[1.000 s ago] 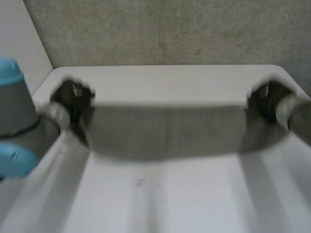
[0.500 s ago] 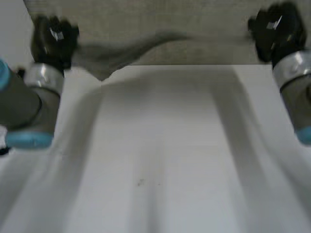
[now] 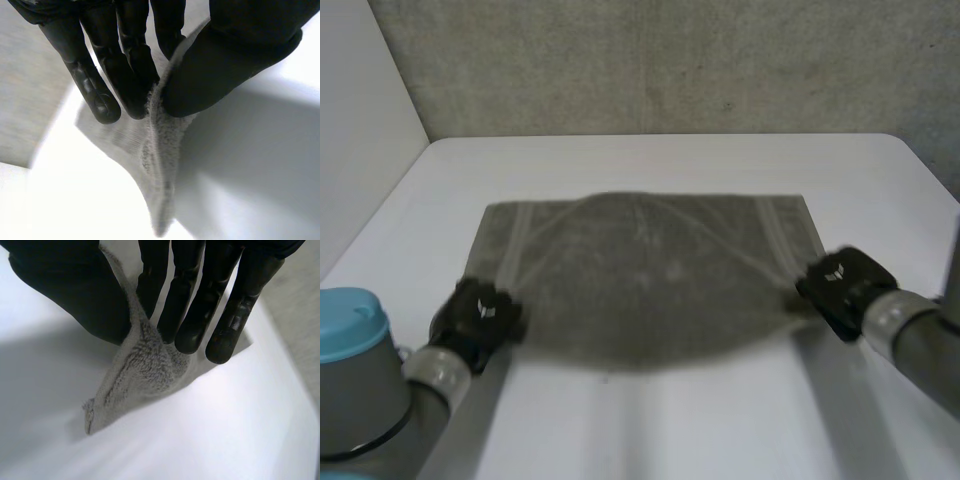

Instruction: Fold the towel.

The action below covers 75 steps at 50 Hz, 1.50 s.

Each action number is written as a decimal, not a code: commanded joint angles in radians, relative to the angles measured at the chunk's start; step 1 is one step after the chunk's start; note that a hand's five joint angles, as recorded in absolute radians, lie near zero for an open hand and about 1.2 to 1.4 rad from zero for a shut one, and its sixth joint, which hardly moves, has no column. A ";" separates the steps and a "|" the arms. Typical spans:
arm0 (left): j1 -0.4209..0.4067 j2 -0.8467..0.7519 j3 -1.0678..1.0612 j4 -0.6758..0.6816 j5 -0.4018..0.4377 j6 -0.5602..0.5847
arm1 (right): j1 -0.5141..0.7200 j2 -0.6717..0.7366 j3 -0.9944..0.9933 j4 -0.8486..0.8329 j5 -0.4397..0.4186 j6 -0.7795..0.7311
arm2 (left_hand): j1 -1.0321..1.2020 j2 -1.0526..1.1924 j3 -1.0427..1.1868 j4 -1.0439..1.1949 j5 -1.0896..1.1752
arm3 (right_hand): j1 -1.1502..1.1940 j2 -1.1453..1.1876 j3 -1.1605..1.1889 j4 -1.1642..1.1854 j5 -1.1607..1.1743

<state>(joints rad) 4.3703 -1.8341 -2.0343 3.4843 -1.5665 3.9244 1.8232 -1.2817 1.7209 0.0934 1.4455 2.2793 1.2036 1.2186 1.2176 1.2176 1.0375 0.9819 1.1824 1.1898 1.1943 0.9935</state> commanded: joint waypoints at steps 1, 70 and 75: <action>-0.008 0.215 -0.031 -0.497 0.012 0.202 | -0.091 -0.151 0.032 0.456 -0.014 -0.215 | 0.193 0.178 0.179 0.179 0.184 | 0.414 0.214 0.207 0.202 0.228; -0.034 -0.077 0.299 0.193 -0.021 -0.485 | -0.074 0.101 -0.143 -0.100 0.012 0.311 | -1.029 -1.044 -1.043 -1.043 -1.037 | -0.389 -0.590 -0.597 -0.602 -0.575; -0.037 -0.067 0.269 0.211 -0.021 -0.596 | -0.131 0.108 -0.106 -0.093 -0.069 0.339 | -1.029 -1.044 -1.043 -1.043 -1.037 | -0.307 -0.508 -0.515 -0.520 -0.493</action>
<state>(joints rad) 4.3328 -1.9283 -1.7135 3.6750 -1.5883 3.5091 1.7708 -1.1853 1.5795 -0.0705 1.4851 2.5614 0.1747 0.1667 0.1690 0.1682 0.0318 0.4267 0.4976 0.4973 0.4967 0.3048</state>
